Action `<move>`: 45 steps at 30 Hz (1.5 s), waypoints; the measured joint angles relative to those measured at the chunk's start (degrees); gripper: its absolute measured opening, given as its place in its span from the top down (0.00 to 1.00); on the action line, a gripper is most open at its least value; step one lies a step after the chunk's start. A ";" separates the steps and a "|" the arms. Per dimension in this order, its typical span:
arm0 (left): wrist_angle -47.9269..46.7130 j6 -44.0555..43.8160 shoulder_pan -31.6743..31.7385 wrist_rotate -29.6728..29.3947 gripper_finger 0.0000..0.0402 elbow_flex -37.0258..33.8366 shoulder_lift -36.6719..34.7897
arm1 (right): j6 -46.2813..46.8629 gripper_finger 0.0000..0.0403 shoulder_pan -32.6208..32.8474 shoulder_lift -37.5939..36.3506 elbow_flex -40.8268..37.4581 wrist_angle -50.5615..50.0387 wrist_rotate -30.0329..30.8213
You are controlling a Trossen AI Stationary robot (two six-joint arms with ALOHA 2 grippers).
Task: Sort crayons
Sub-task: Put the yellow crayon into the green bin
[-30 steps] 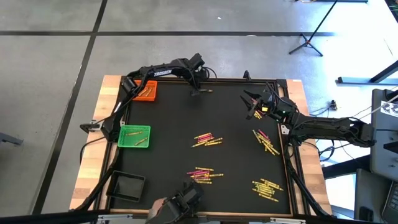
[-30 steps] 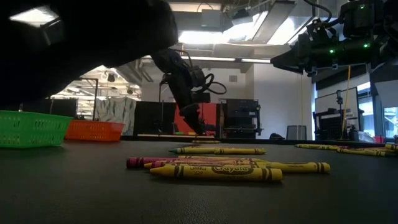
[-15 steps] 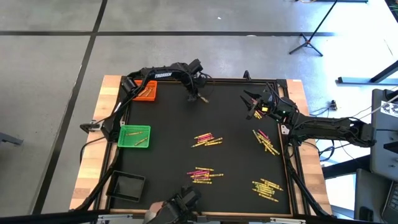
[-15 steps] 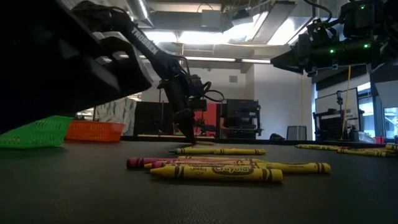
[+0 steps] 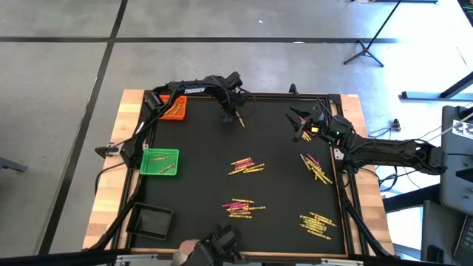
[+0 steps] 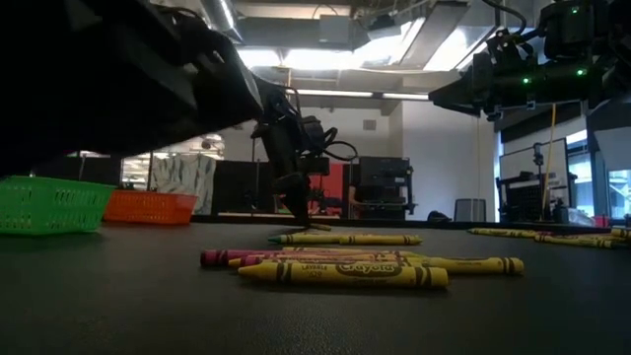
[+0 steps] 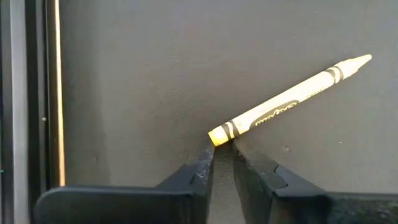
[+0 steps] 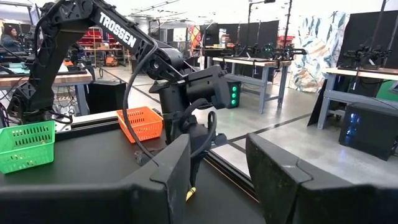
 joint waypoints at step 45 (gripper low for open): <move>-8.64 20.84 -5.42 -6.54 0.76 3.67 -0.04 | -0.13 0.62 0.00 0.00 0.00 -0.02 -0.02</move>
